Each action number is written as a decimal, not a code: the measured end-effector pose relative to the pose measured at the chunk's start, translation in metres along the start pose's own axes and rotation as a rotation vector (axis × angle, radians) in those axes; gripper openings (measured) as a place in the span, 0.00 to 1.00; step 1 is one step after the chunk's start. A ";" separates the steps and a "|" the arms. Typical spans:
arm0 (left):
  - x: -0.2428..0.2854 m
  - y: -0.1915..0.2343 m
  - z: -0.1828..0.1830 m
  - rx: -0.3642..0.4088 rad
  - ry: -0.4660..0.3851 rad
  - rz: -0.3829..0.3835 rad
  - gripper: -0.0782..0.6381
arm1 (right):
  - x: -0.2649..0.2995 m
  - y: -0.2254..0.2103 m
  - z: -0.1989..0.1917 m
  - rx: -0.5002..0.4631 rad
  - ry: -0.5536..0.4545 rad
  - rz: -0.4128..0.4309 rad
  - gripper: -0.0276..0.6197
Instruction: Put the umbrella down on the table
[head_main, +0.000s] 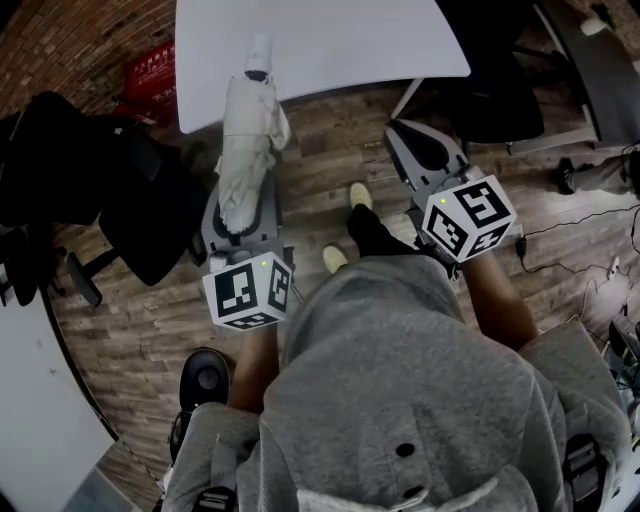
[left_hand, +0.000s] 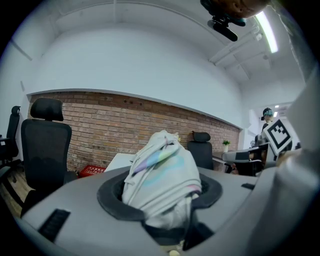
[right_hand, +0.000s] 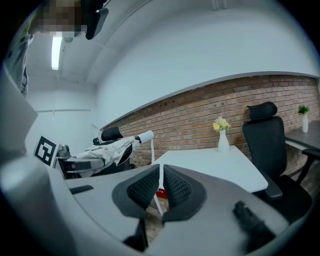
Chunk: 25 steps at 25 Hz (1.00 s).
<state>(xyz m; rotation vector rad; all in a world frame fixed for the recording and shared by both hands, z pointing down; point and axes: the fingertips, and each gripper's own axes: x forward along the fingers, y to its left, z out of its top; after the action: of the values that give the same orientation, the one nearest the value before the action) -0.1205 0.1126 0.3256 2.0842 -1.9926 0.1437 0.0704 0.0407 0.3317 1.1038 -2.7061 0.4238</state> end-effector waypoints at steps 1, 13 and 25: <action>0.006 -0.001 0.001 0.000 0.003 0.001 0.44 | 0.003 -0.005 0.001 0.001 0.001 0.000 0.10; 0.083 -0.011 0.014 -0.006 0.023 0.020 0.44 | 0.047 -0.070 0.019 0.015 0.010 0.011 0.10; 0.128 -0.011 0.030 -0.004 0.032 0.061 0.44 | 0.084 -0.105 0.034 0.027 0.013 0.061 0.10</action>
<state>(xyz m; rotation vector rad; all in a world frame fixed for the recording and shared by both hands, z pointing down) -0.1049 -0.0180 0.3267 2.0066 -2.0367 0.1827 0.0828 -0.0971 0.3427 1.0230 -2.7361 0.4770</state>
